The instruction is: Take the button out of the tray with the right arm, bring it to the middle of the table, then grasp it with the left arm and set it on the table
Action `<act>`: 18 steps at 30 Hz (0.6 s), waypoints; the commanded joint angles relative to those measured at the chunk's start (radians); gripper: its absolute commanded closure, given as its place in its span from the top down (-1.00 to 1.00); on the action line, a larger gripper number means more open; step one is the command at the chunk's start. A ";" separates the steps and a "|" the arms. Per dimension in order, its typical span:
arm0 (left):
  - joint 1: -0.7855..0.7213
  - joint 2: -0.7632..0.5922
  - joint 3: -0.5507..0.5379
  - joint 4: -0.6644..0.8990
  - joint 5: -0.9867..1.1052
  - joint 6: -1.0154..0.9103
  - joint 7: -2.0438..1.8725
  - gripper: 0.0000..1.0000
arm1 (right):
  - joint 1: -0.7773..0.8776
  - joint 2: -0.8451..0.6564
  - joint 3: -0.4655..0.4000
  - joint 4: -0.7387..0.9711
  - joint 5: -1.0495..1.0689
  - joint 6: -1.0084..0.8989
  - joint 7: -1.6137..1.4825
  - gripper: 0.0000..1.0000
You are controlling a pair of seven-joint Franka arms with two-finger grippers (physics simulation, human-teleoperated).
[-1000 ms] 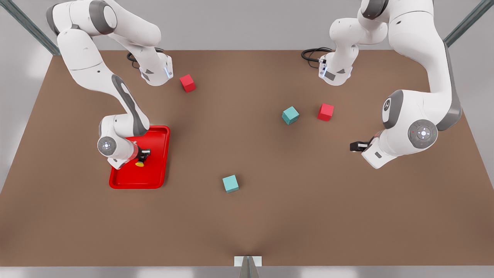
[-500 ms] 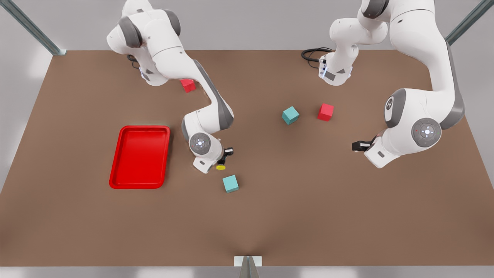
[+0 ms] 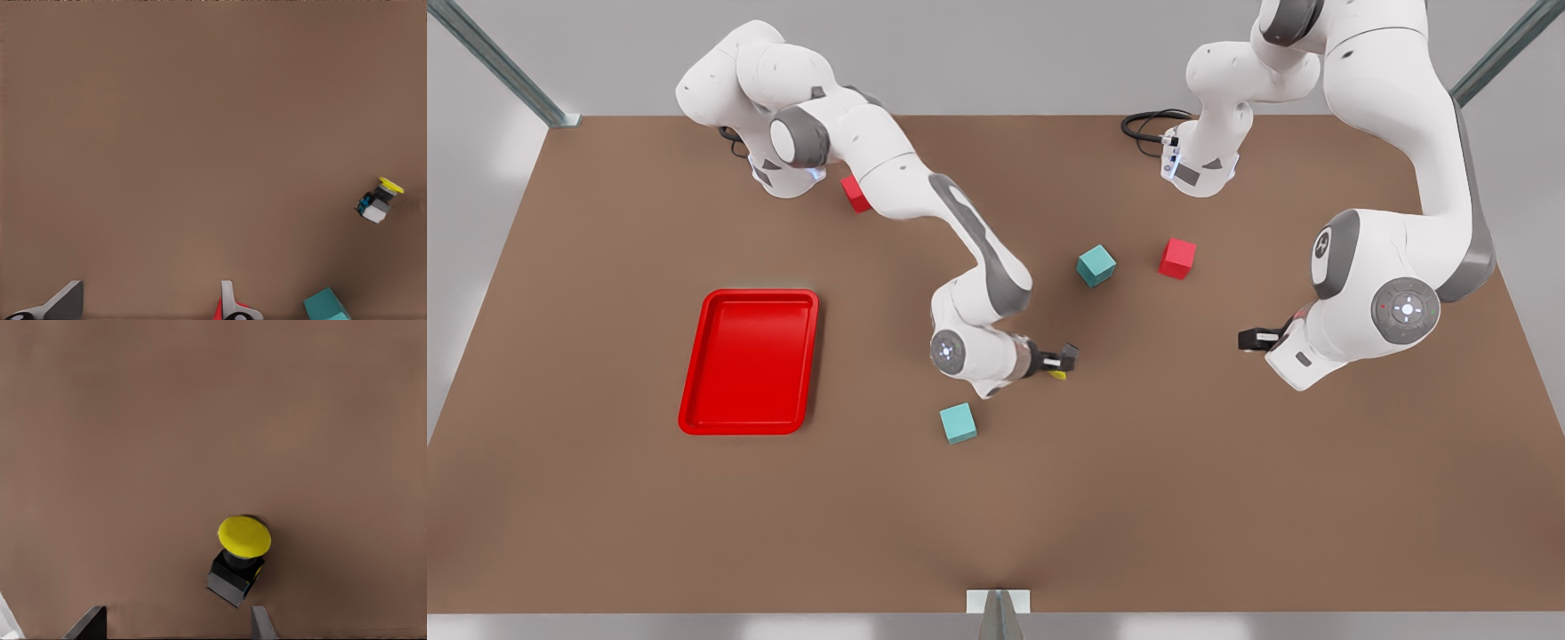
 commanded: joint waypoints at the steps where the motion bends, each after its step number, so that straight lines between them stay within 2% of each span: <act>1: -0.053 -0.009 -0.011 0.040 -0.010 -0.006 -0.071 1.00 | -0.044 -0.164 0.054 -0.117 -0.179 -0.055 0.250 1.00; 2: -0.137 -0.014 -0.052 0.081 -0.010 -0.017 -0.285 1.00 | -0.147 -0.321 0.153 -0.257 -0.380 -0.094 0.167 1.00; 3: -0.175 -0.005 -0.132 0.104 -0.010 -0.029 -0.424 1.00 | -0.227 -0.473 0.191 -0.410 -0.629 -0.180 0.070 1.00; 4: -0.218 0.020 -0.212 0.130 -0.007 -0.014 -0.446 1.00 | -0.303 -0.641 0.185 -0.602 -0.860 -0.227 -0.149 1.00; 5: -0.336 0.092 -0.213 0.221 0.002 -0.014 -0.469 1.00 | -0.420 -0.737 0.183 -0.705 -1.028 -0.232 -0.296 1.00; 6: -0.360 0.140 -0.227 0.279 -0.004 -0.010 -0.443 1.00 | -0.510 -0.792 0.154 -0.768 -1.175 -0.296 -0.629 1.00; 7: -0.369 0.158 -0.240 0.281 -0.003 -0.012 -0.308 1.00 | -0.541 -0.824 0.082 -0.769 -1.206 -0.305 -0.671 1.00; 8: -0.367 0.187 -0.238 0.279 0.002 0.012 -0.276 1.00 | -0.583 -0.841 0.061 -0.722 -1.206 -0.361 -0.665 1.00; 9: -0.361 0.212 -0.233 0.269 0.016 0.080 -0.259 1.00 | -0.646 -0.830 0.067 -0.582 -1.204 -0.466 -0.668 1.00; 11: -0.356 0.307 -0.230 0.261 0.089 0.117 -0.256 1.00 | -0.656 -0.887 0.074 -0.513 -1.198 -0.565 -0.665 1.00; 12: -0.356 0.336 -0.230 0.262 0.102 0.141 -0.259 1.00 | -0.774 -0.924 0.197 -0.512 -1.197 -0.608 -0.663 1.00; 13: -0.349 0.344 -0.227 0.262 0.105 0.149 -0.257 1.00 | -0.944 -0.948 0.395 -0.510 -1.198 -0.612 -0.611 1.00; 17: -0.304 0.376 -0.230 0.259 0.099 0.184 -0.193 1.00 | -1.026 -0.962 0.519 -0.512 -1.198 -0.618 -0.583 1.00; 18: -0.304 0.384 -0.232 0.259 0.097 0.184 -0.193 1.00 | -1.026 -0.961 0.529 -0.510 -1.201 -0.620 -0.582 1.00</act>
